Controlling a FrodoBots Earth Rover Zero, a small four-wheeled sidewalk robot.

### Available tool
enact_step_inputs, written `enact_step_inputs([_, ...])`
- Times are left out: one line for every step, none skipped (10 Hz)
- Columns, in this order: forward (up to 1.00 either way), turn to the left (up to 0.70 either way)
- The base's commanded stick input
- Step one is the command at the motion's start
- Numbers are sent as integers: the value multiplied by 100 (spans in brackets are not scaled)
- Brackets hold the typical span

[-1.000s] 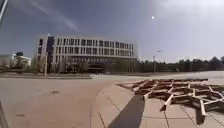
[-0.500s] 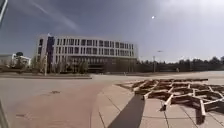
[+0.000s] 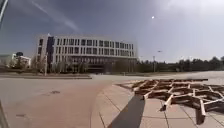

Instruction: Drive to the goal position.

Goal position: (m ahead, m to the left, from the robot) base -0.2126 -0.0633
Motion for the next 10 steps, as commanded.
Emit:
enact_step_inputs([4,0])
enact_step_inputs([4,0])
enact_step_inputs([4,0])
enact_step_inputs([5,0])
enact_step_inputs([5,0])
enact_step_inputs([5,0])
enact_step_inputs([5,0])
enact_step_inputs([5,0])
enact_step_inputs([5,0])
enact_step_inputs([5,0])
